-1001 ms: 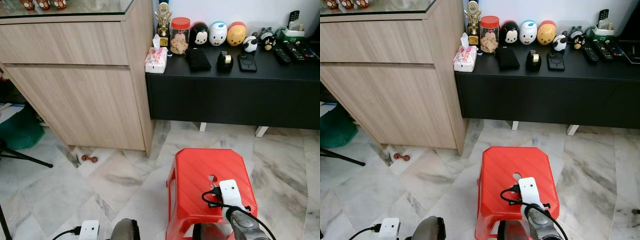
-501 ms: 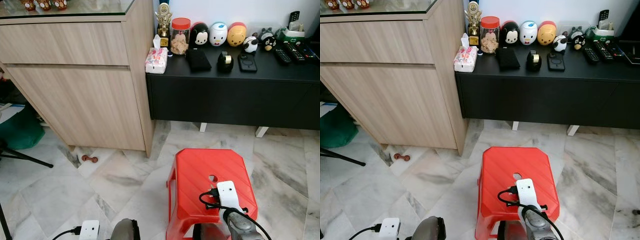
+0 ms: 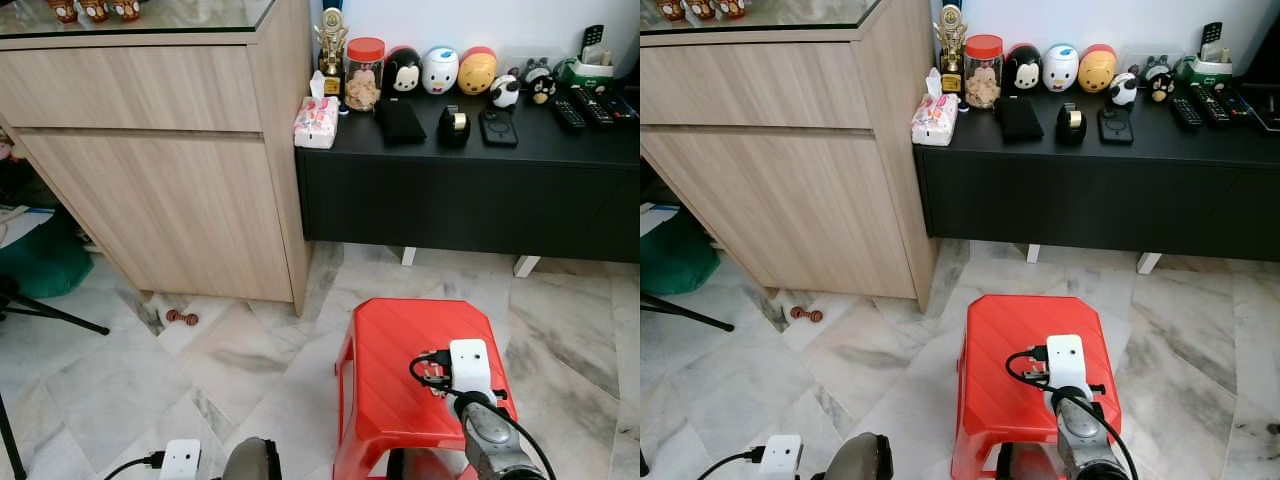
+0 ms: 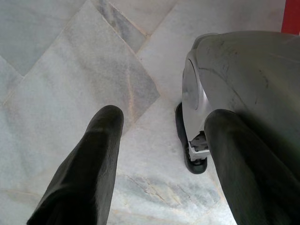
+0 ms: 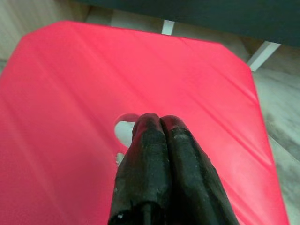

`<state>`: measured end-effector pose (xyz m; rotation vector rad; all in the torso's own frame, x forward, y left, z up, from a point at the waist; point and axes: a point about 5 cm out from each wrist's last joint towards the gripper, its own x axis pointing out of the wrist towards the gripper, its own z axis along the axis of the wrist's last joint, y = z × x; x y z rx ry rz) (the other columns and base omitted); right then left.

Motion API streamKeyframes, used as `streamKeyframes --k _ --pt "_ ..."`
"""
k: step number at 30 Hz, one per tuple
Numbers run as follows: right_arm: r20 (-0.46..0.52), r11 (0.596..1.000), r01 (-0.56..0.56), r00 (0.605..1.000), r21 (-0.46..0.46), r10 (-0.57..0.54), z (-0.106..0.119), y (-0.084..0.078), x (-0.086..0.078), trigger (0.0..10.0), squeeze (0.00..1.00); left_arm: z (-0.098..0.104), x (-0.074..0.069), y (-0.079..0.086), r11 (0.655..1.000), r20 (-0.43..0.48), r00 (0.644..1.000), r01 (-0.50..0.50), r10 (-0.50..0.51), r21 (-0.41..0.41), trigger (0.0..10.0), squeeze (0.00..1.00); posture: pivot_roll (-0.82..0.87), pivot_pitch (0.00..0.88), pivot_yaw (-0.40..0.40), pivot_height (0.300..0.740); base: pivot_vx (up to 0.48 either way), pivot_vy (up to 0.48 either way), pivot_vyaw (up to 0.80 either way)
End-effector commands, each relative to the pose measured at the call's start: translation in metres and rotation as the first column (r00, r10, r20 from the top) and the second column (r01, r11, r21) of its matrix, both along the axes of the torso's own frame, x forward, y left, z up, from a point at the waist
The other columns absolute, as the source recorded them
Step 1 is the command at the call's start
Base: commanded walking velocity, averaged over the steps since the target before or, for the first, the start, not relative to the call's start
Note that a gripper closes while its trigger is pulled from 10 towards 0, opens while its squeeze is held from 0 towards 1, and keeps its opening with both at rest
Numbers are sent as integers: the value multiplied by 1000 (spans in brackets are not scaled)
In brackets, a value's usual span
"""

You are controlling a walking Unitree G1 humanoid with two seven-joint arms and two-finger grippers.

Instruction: Hang keys on a hook

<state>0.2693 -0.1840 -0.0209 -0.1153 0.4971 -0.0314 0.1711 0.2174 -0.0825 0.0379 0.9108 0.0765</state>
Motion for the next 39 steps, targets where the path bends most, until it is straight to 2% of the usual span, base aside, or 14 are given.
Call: streamKeyframes --k 1,2,4,6,9,17,22,28,29,39 --pt "-31 1000 -28 999 -6 28 -4 4 -3 10000 0 -2 -2 -6 1000 -8 1000 24 -24 -16 10000 0 14 60 6 626 0 0 0" --pt "-47 999 -37 998 -11 37 -6 5 -5 10000 1000 -2 -2 -6 1000 -8 1000 24 -24 -16 10000 0 12 62 6 626 0 0 0" --pt "-80 997 -64 995 -36 61 -9 4 -7 10000 1000 -2 -3 -7 1000 -9 1000 24 -24 -16 10000 0 11 64 6 626 0 0 0" --pt "-113 983 -132 987 -125 118 -11 4 -10 10000 1000 -3 -3 -7 1000 -11 1000 24 -25 -18 10000 0 10 66 5 626 0 0 0" --pt "-129 967 -178 979 -181 156 -12 4 -10 10000 1000 -3 -3 -8 999 -12 1000 25 -25 -21 10000 0 10 68 3 626 0 0 0" --pt "-148 944 -228 969 -238 197 -10 3 -8 10000 1000 -3 -3 -8 999 -13 1000 25 -25 -25 10000 0 9 71 3 626 0 0 0" --pt "-162 937 -251 963 -243 215 -12 7 -9 10000 1000 -3 -4 -8 999 -15 1000 24 -24 -27 10000 0 10 73 3 626 0 0 0" --pt "-193 931 -243 962 -273 195 -16 6 -13 10000 1000 -3 -4 -8 999 -16 1000 26 -26 -27 10000 0 9 76 6 626 0 0 0" --pt "-204 930 -239 961 -279 186 -17 4 -15 10000 0 -3 -4 -8 999 -16 1000 26 -26 -28 10000 0 9 78 6 626 0 0 0" --pt "-247 939 -201 960 -281 132 -25 -6 -26 10000 0 -3 -7 -2 1000 -25 999 21 -21 -23 10000 0 11 82 9 626 0 0 0"
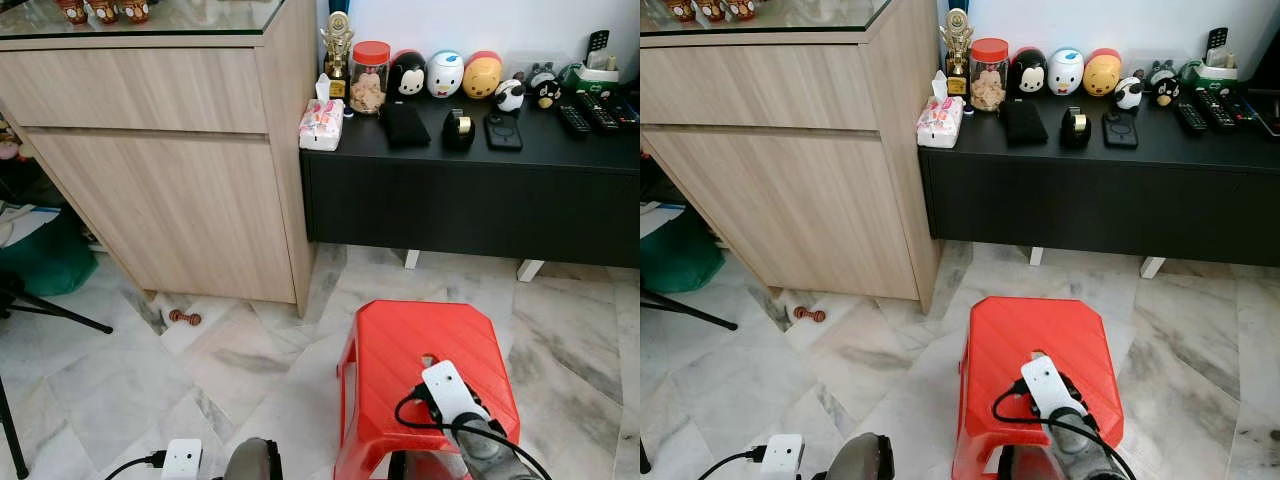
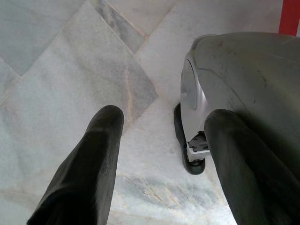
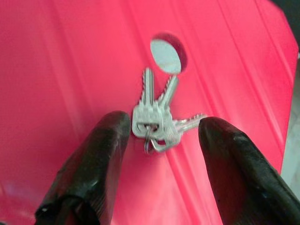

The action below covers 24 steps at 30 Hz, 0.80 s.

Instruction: Hang keys on a hook

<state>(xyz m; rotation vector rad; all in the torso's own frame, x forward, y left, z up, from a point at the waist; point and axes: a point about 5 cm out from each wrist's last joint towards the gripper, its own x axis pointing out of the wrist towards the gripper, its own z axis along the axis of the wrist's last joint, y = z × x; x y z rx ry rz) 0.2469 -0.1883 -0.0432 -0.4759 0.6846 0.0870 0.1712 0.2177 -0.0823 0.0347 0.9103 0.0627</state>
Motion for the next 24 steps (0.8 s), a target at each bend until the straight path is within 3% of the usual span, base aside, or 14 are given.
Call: streamKeyframes --k 1,16,17,18,19,24 --pt "-20 1000 22 1000 1 -22 -3 -2 -4 10000 0 -4 -7 -1 1000 -28 1000 9 -10 -13 10000 0 11 82 9 626 0 0 0" --pt "-74 995 94 993 35 -92 -12 -5 -17 10000 0 -4 -15 10 1000 -49 999 1 -1 -3 10000 0 11 88 13 626 0 0 0" --pt "-84 993 108 991 43 -104 -13 -6 -19 7569 0 -4 -15 11 1000 -50 999 0 -1 -3 10000 0 10 89 14 626 0 0 0" --pt "-86 993 113 990 47 -108 -14 -6 -19 7569 0 -4 -15 11 1000 -51 999 0 -1 -3 10000 0 10 89 14 626 0 0 0" --pt "-93 991 121 989 52 -116 -15 -7 -21 275 0 -4 -16 12 1000 -52 999 1 -1 -2 10000 0 8 90 15 626 0 0 0" --pt "-126 985 159 981 67 -149 -21 -8 -30 0 0 -5 -17 13 1000 -56 998 0 0 0 10000 0 12 92 15 626 0 0 0"
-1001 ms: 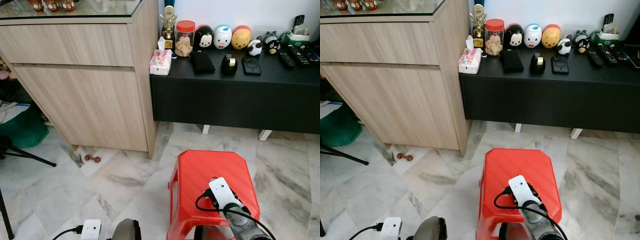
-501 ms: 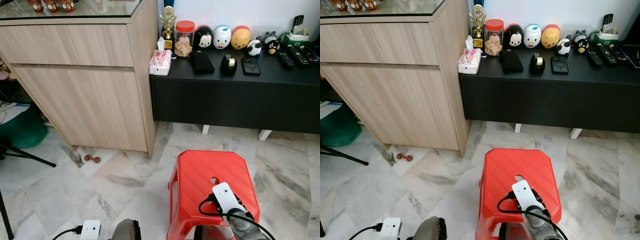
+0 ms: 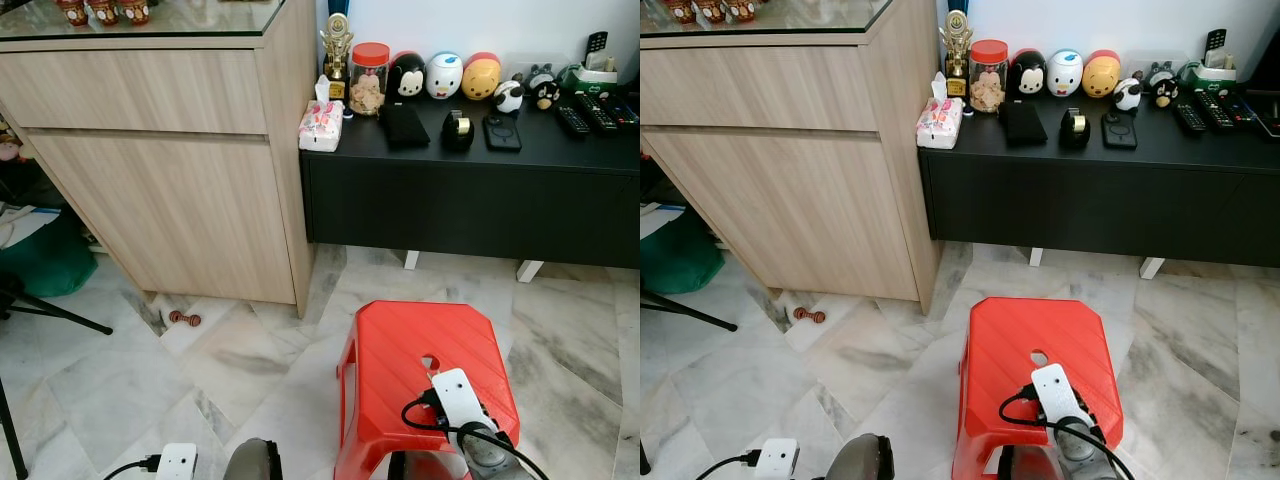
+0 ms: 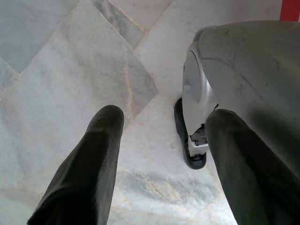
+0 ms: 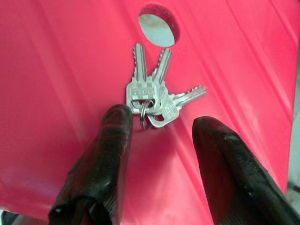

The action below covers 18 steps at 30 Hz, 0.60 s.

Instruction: Hang keys on a hook

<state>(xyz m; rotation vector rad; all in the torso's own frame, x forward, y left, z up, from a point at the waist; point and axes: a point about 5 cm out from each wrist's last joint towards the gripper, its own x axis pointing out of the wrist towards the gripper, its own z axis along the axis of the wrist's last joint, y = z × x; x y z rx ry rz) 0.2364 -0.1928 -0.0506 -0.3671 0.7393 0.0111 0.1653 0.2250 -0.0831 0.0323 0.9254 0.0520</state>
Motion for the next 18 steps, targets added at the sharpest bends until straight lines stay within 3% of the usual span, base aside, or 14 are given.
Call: streamKeyframes --k 1,2,3,18 --pt "-87 999 38 996 9 -37 -13 -3 -19 0 0 -4 -11 6 1000 -41 999 -8 8 7 10000 0 12 92 15 626 0 0 0" --pt "-95 999 41 995 13 -39 -15 -3 -22 627 0 -4 -12 6 1000 -42 999 -9 9 7 10000 0 13 92 15 626 0 0 0" --pt "-98 999 42 994 16 -40 -15 -2 -22 0 0 -4 -12 6 1000 -43 999 -9 9 8 10000 0 13 91 16 626 0 0 0" --pt "-83 999 46 996 24 -44 -14 -3 -21 0 0 -4 -11 6 1000 -44 999 -11 11 8 10000 0 16 88 16 626 0 0 0"
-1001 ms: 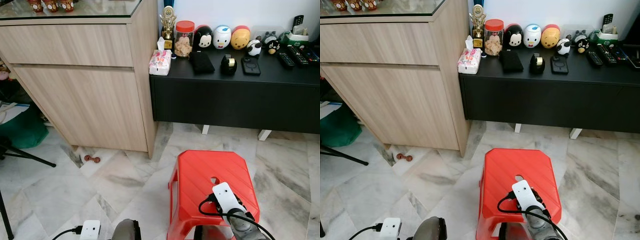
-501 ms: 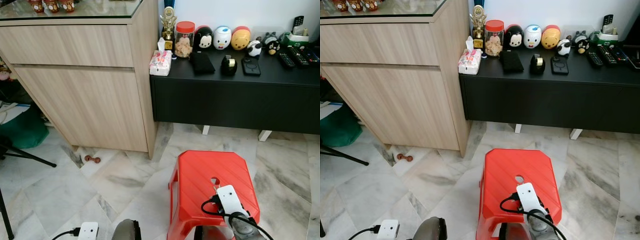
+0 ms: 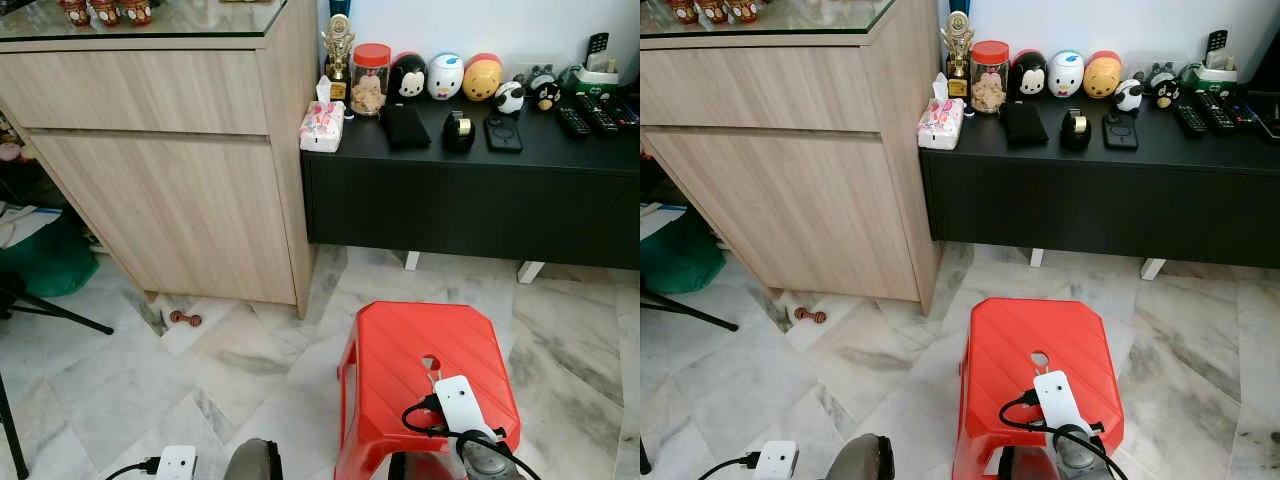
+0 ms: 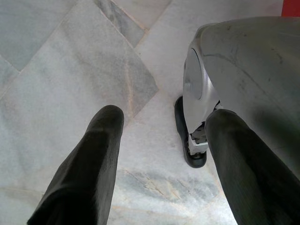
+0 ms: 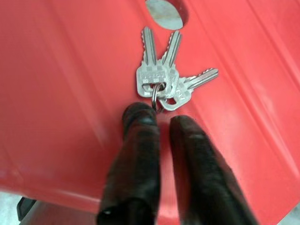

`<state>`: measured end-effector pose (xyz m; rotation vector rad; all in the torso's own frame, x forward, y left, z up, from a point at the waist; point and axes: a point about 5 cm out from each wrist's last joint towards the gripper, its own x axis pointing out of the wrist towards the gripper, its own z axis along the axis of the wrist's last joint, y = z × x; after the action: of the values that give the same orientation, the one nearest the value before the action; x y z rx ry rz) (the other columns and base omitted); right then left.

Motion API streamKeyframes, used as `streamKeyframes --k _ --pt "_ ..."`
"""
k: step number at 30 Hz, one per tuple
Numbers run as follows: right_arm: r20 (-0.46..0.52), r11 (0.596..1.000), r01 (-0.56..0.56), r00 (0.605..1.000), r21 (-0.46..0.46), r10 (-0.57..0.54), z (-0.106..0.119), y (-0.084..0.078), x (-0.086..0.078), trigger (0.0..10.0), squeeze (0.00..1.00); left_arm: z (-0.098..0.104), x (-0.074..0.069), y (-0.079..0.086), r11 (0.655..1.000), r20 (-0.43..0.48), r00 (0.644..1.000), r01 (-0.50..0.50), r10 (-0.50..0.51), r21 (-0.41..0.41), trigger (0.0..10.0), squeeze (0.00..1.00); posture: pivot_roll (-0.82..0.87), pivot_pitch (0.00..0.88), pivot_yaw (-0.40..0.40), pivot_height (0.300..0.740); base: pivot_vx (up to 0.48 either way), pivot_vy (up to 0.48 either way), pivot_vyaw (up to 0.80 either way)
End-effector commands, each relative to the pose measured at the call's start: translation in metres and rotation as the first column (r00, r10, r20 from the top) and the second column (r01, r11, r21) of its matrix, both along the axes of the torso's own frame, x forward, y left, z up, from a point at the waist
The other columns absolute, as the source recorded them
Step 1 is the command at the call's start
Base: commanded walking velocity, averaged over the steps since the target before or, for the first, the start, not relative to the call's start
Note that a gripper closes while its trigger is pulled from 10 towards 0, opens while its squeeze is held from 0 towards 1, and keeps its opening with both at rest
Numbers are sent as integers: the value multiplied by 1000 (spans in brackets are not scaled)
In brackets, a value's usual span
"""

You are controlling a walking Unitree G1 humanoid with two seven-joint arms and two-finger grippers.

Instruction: Hang keys on a hook

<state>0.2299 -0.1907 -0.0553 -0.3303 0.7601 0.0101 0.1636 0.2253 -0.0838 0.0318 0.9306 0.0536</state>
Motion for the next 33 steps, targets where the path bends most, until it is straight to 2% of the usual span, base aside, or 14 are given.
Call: streamKeyframes --k 1,10,24,25,26,27,28,29,30,31,33 --pt "-54 1000 29 998 -8 -30 -8 -6 -12 0 0 -3 -10 6 1000 -39 999 -10 11 8 10000 0 16 88 17 626 0 0 0" --pt "13 1000 24 1000 0 -24 1 -3 0 0 0 -4 -11 7 1000 -43 999 -12 12 11 10000 0 17 88 17 626 0 0 0" --pt "107 999 -37 994 32 33 6 8 5 0 0 -5 -13 4 1000 -53 999 2 -1 12 10000 0 11 71 19 626 0 0 0" --pt "109 999 -42 993 20 40 6 7 4 8196 0 -5 -13 3 1000 -55 998 5 -4 12 10000 0 10 68 20 626 0 0 0" --pt "109 999 -43 993 17 41 6 7 4 8196 0 -5 -13 3 1000 -56 998 5 -5 12 10000 0 9 67 20 626 0 0 0" --pt "110 999 -42 993 16 40 6 6 4 10000 0 -5 -13 3 1000 -56 998 6 -6 12 10000 0 8 65 21 626 0 0 0" --pt "110 999 -40 993 18 37 6 6 3 10000 0 -5 -13 3 1000 -57 998 7 -6 12 10000 0 7 63 20 626 0 0 0" --pt "110 999 -40 993 20 37 5 6 3 10000 290 -5 -13 3 1000 -57 998 8 -7 12 10000 0 7 63 20 626 0 0 0" --pt "110 999 -40 993 21 37 5 5 2 10000 843 -5 -13 3 1000 -57 998 8 -8 12 10000 0 7 61 20 626 0 0 0" --pt "110 999 -39 993 22 36 5 4 2 10000 1000 -5 -14 3 1000 -58 998 9 -8 13 10000 0 7 60 20 626 0 0 0" --pt "110 999 -39 993 22 36 5 3 1 10000 1000 -6 -14 3 1000 -59 998 9 -8 13 10000 0 6 57 20 626 0 0 0"
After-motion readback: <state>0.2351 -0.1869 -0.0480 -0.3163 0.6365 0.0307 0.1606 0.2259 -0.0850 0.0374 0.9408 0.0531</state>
